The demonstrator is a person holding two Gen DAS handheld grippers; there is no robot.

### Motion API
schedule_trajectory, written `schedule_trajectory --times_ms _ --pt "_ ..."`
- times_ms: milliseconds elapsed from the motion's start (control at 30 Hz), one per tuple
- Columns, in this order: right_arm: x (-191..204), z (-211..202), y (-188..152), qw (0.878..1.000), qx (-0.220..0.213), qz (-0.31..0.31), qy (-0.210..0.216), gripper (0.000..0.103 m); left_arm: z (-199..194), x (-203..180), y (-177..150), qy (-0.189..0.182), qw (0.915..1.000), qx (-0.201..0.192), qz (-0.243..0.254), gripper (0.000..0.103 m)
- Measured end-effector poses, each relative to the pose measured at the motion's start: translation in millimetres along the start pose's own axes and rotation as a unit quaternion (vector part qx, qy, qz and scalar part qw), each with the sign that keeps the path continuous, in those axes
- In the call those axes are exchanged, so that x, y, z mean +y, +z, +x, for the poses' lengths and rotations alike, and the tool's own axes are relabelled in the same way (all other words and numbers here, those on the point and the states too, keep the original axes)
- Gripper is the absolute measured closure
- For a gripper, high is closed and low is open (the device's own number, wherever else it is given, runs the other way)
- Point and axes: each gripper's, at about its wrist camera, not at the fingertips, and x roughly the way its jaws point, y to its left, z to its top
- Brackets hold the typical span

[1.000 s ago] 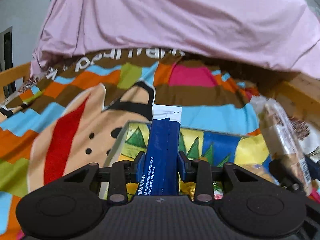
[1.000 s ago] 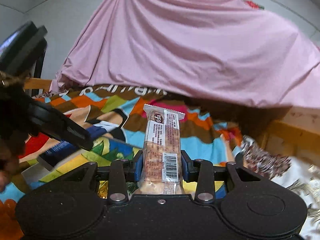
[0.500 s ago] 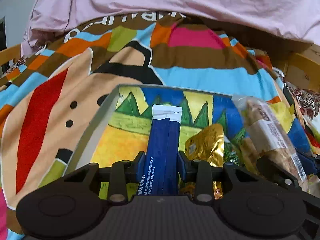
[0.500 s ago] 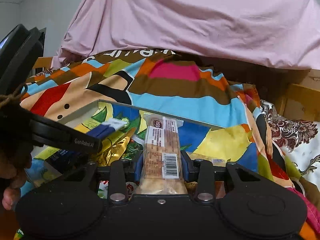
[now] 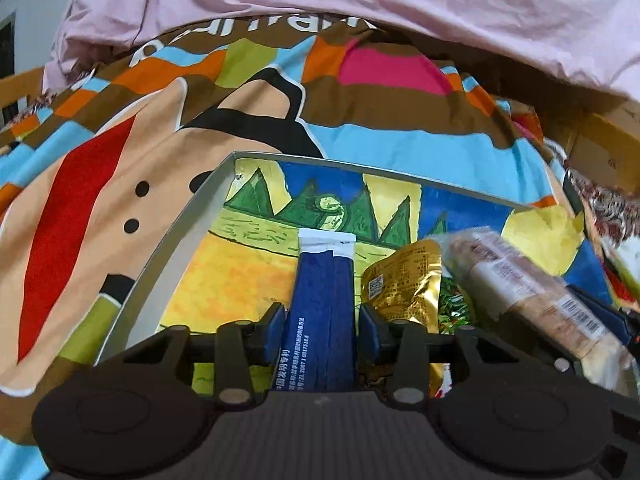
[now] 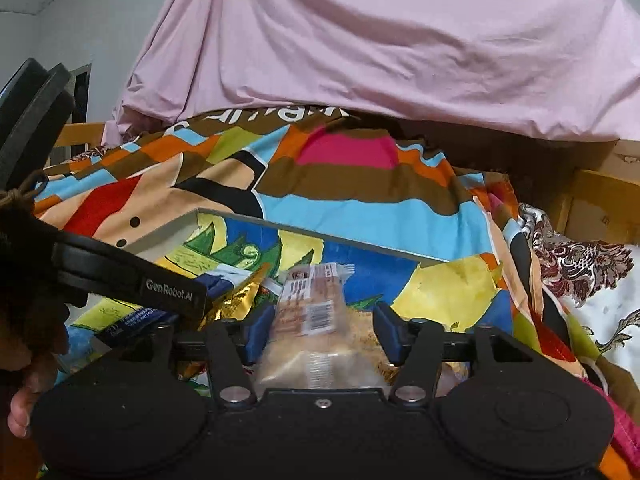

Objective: Organize snacks
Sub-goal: 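Lower the blue tube with left tool while right tool lowers brown bar into tray, then open both tools to drop the blue tube and brown bar into tray, then lift both tools away from the tray toward the orange candy and green stick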

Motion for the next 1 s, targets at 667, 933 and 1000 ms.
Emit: schedule_trajectory --times_ms 667,933,1000 --pt "4.0 -125.7 62.2 0.993 -0.106 0.023 -0.035 0.003 -124.3 35.1 7.8 -0.023 0.9920 -0.105 -0.065 0.001" --pt "25.5 -191.8 78.9 0.990 -0.138 0.010 -0.034 0.001 -193.8 55.8 -0.6 -0.022 0.9865 -0.145 -0.073 0.001" --pt "30.5 -207.0 80.2 0.989 -0.145 0.013 -0.033 0.001 -211.2 60.9 -6.1 -0.022 0.9855 -0.153 -0.071 0.001"
